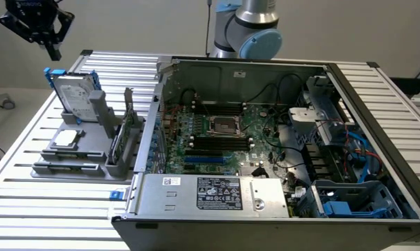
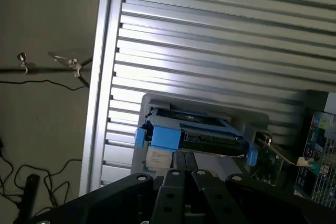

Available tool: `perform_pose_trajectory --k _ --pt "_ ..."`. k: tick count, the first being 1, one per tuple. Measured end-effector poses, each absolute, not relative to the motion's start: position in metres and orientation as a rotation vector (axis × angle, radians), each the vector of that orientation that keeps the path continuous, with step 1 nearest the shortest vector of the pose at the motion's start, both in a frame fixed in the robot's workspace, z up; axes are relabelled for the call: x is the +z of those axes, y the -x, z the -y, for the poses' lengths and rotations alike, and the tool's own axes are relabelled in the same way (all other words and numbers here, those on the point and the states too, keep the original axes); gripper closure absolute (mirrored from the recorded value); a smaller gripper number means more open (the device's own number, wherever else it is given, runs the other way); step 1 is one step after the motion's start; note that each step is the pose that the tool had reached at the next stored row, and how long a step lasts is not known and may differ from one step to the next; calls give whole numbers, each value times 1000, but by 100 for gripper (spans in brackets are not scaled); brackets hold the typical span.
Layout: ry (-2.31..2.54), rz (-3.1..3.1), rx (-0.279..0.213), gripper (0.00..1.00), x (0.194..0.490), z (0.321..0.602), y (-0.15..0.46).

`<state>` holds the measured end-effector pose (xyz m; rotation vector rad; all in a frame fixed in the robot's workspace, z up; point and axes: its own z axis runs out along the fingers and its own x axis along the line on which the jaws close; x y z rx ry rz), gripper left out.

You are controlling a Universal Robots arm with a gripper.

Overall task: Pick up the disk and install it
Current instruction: 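Pick up the disk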

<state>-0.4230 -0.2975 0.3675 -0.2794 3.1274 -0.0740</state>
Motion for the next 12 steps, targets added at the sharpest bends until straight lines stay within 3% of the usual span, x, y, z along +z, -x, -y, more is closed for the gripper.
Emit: perform_pose_trajectory --k 12 --pt "618 -3073 -73 89 366 297 423"
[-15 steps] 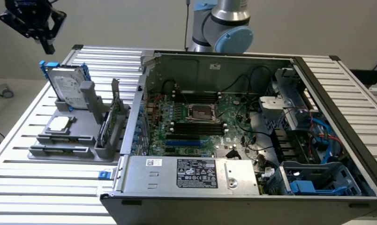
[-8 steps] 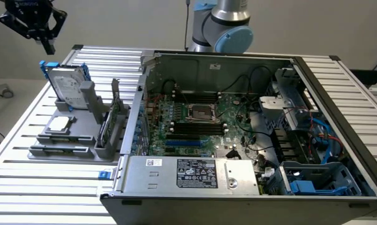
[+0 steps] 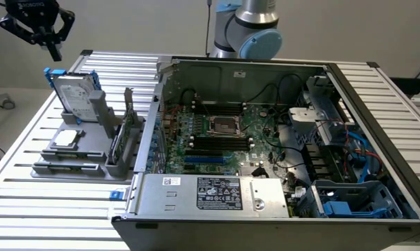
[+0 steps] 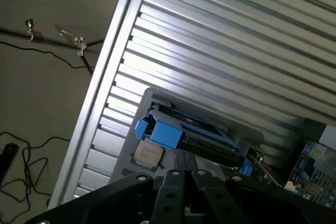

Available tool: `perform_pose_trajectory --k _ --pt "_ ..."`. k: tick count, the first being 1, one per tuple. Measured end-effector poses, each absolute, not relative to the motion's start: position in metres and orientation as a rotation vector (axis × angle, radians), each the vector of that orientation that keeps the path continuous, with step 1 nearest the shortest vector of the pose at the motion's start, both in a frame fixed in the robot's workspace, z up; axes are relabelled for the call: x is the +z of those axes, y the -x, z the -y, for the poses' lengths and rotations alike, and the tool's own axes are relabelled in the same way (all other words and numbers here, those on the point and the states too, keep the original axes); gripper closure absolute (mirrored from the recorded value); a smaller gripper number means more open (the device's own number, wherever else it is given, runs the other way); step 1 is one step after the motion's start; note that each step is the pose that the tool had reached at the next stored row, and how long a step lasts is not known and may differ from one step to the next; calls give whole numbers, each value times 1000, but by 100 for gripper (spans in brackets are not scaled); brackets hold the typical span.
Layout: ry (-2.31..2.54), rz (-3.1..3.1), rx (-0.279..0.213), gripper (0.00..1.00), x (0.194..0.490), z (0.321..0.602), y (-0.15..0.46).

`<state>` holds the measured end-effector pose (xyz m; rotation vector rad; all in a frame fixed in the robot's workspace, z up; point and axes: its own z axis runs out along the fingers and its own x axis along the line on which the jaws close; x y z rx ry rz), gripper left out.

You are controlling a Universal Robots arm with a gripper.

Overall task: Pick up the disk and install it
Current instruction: 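Pick up the disk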

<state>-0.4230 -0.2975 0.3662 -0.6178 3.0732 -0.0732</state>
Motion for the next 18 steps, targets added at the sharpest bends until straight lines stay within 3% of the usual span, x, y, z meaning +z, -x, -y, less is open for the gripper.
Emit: perform_pose_trajectory --k 18 --pt "1104 -2931 -90 89 366 297 423"
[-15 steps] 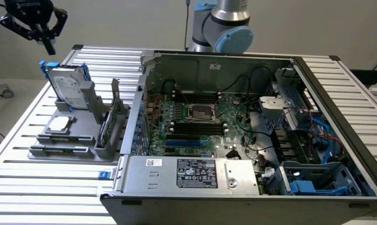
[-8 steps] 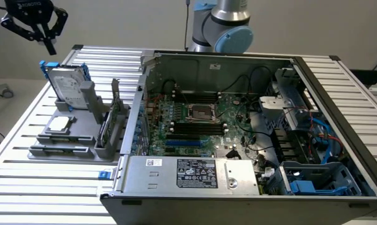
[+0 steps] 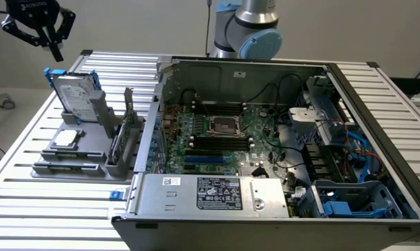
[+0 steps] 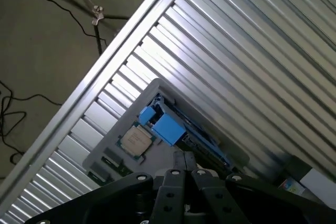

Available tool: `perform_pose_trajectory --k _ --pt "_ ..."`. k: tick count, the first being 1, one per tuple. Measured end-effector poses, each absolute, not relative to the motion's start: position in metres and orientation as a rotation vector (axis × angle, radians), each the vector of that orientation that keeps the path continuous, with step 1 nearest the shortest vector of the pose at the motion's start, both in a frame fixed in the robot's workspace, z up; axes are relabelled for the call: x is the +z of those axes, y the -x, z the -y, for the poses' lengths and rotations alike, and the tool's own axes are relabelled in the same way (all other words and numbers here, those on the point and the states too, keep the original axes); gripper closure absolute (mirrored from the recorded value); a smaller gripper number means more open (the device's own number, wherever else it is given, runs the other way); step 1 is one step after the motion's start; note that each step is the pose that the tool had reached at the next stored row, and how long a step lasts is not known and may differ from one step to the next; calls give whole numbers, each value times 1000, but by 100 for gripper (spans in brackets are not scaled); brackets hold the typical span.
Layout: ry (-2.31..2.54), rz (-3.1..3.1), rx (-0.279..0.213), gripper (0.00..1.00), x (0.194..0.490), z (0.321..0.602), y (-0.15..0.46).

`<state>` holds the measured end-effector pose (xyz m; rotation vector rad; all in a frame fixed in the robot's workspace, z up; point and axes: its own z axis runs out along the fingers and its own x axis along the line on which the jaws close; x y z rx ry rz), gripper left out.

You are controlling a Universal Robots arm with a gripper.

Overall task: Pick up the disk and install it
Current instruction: 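Pick up the disk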

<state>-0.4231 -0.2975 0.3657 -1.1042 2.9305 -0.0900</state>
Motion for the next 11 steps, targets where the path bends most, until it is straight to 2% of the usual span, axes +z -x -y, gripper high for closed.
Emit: perform_pose_trajectory --k 6,11 --pt "1221 -2898 -152 89 366 297 423" --pt "1288 -2900 -269 89 366 297 423"
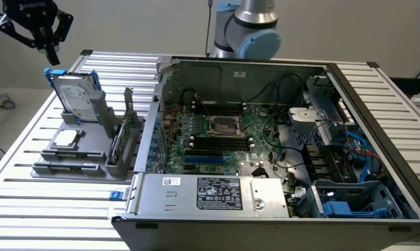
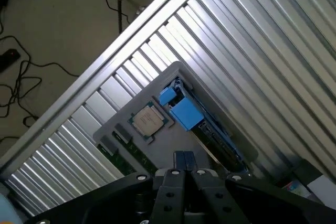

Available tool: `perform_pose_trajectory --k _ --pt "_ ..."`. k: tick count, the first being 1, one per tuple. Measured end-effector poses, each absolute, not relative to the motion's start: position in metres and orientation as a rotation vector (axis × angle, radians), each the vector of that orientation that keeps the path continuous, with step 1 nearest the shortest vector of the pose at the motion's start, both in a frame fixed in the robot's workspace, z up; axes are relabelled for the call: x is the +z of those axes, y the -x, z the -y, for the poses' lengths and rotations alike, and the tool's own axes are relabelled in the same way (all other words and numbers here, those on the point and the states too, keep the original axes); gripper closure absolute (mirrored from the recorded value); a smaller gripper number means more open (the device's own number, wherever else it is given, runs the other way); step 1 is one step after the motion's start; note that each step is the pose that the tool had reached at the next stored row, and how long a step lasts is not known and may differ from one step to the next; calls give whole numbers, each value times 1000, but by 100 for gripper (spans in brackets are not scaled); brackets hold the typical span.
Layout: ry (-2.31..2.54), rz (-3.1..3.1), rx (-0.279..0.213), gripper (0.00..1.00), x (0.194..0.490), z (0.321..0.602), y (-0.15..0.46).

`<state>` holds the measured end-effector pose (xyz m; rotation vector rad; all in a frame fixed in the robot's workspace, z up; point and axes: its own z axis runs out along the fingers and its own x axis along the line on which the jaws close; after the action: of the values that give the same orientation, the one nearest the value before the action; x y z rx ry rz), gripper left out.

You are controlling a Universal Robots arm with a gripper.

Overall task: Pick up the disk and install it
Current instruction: 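Pick up the disk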

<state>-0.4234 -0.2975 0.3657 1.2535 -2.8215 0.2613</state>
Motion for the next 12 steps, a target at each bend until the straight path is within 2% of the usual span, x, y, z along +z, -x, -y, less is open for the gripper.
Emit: perform_pose_trajectory --k 4,12 --pt "-1269 2796 309 89 365 297 427" --pt "-1449 2714 317 89 362 297 428"
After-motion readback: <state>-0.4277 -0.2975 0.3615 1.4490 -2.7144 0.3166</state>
